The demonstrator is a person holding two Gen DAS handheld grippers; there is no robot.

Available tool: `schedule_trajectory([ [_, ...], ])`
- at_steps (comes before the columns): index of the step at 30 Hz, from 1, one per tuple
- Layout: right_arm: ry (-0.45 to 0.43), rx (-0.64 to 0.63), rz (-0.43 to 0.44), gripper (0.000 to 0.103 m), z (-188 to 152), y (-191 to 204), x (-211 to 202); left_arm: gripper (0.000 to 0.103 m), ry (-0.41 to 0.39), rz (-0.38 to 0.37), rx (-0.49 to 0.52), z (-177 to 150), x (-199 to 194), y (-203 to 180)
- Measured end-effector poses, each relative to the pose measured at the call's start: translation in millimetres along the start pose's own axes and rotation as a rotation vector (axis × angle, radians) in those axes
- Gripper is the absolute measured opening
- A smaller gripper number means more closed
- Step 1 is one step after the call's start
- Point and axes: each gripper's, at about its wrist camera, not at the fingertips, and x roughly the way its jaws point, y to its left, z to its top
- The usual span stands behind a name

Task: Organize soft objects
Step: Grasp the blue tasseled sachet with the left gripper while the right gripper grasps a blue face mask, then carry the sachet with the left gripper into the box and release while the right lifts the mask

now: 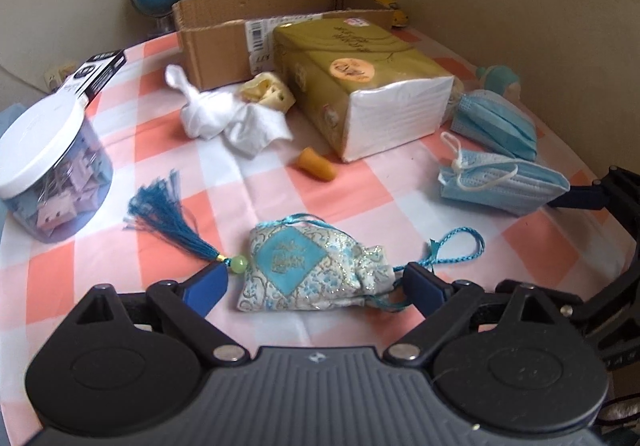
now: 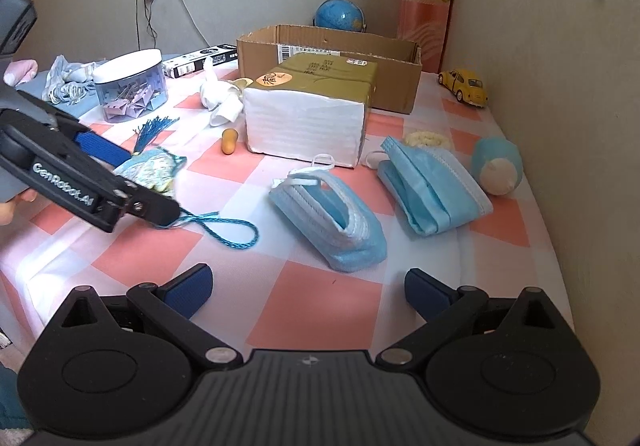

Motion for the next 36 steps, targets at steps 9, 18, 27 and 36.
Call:
schedule_trajectory([
  [9,0.047,0.002,0.019,0.103,12.6,-3.1,-0.7,0.063,-0.024,-0.013,-0.013,4.2,-3.7,7.1],
  [18,0.033,-0.012,0.041,0.09,48.7,-13.2,2.0,0.064,-0.032,-0.023,-0.019,1.1,-6.7,15.3],
  [27,0.109,-0.061,0.024,0.07,55.7,-10.9,29.7,0.075,-0.046,-0.014,-0.046,6.5,0.4,15.9],
  [36,0.126,-0.068,-0.006,0.044,52.9,-6.7,25.2,0.05,-0.047,-0.04,-0.038,9.2,-6.1,20.4],
])
